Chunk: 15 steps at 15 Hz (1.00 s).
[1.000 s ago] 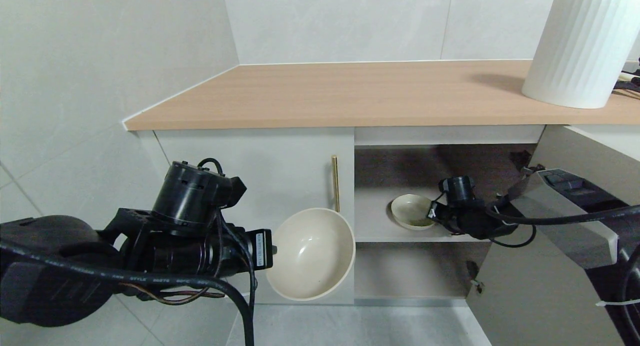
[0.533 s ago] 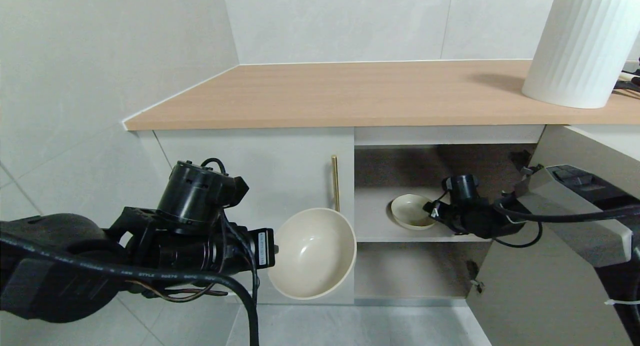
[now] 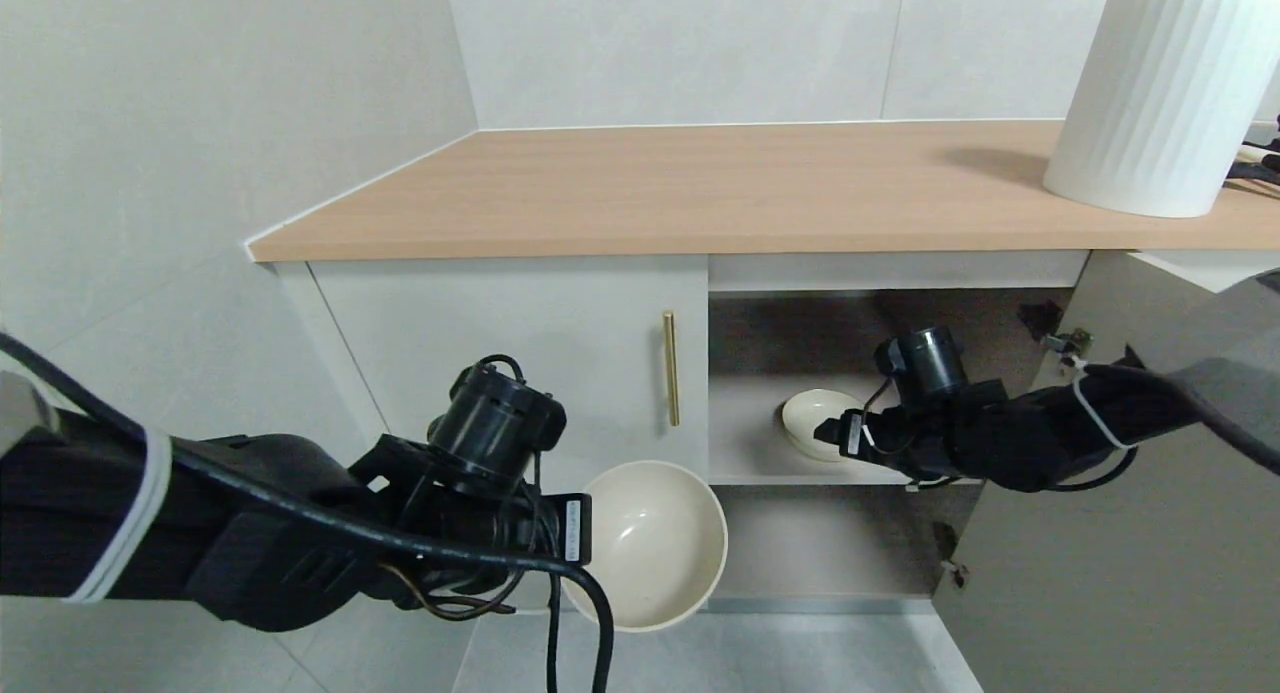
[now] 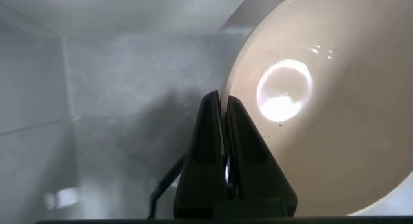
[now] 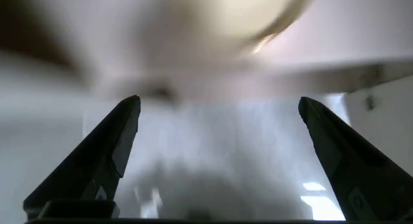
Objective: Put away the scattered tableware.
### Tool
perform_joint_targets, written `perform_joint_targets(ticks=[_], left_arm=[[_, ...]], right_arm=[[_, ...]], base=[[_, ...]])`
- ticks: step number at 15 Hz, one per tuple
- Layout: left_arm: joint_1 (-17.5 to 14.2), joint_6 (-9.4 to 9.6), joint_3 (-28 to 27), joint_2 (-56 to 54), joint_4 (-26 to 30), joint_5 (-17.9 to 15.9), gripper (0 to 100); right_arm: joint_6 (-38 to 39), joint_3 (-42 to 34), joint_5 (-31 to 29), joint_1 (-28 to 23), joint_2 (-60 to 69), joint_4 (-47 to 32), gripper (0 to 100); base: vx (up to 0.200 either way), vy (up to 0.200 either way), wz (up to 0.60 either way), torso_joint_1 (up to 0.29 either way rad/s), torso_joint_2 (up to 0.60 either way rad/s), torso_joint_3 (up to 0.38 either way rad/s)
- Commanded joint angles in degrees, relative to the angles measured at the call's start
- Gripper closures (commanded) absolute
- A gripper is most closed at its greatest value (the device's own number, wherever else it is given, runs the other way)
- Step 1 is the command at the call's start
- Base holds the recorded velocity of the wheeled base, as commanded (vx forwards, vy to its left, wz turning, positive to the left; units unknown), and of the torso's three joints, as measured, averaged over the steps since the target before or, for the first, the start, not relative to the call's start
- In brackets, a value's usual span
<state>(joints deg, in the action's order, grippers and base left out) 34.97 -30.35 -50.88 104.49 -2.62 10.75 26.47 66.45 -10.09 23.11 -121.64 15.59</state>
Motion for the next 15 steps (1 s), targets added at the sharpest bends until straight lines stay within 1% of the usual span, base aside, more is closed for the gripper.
perform_joint_targets(ticks=[1,2,3,4,5,7,9,13,15], left_arm=[[2.12,-0.14,0.17,4.5,0.07,2.26,100],[2.38,-0.14,0.17,4.76,0.07,2.61,100],[3.17,-0.14,0.26,5.38,0.16,3.22,100],[3.43,-0.14,0.26,5.38,0.34,3.22,100],[3.52,-0.14,0.26,5.38,0.34,3.22,100],[3.78,-0.23,0.08,5.38,0.34,3.22,100],[4.4,-0.23,-0.01,5.29,0.25,3.22,100],[5.98,-0.23,-0.18,3.8,0.16,3.31,100],[6.95,-0.23,-0.01,3.71,0.25,3.31,100]], right_arm=[[-3.26,-6.42,3.33,7.91,13.53,-5.4,0],[-3.61,-7.04,4.29,8.79,14.94,-6.1,0],[-4.05,-8.62,7.63,11.69,18.37,-8.12,0],[-4.23,-10.2,9.65,14.06,19.77,-9.18,0],[-4.93,-11.17,10.18,15.82,20.21,-9.18,0],[-7.13,-13.28,10.18,19.07,19.33,-9.0,0],[-7.13,-13.63,9.65,21.18,16.52,-8.91,0],[-6.6,-12.57,8.6,21.97,12.21,-8.3,0],[-5.55,-11.78,4.91,21.97,10.37,-6.19,0]], base=[[0.0,0.0,0.0,0.0,0.0,0.0],[0.0,0.0,0.0,0.0,0.0,0.0],[0.0,0.0,0.0,0.0,0.0,0.0],[0.0,0.0,0.0,0.0,0.0,0.0],[0.0,0.0,0.0,0.0,0.0,0.0],[0.0,0.0,0.0,0.0,0.0,0.0],[0.0,0.0,0.0,0.0,0.0,0.0],[0.0,0.0,0.0,0.0,0.0,0.0],[0.0,0.0,0.0,0.0,0.0,0.0]])
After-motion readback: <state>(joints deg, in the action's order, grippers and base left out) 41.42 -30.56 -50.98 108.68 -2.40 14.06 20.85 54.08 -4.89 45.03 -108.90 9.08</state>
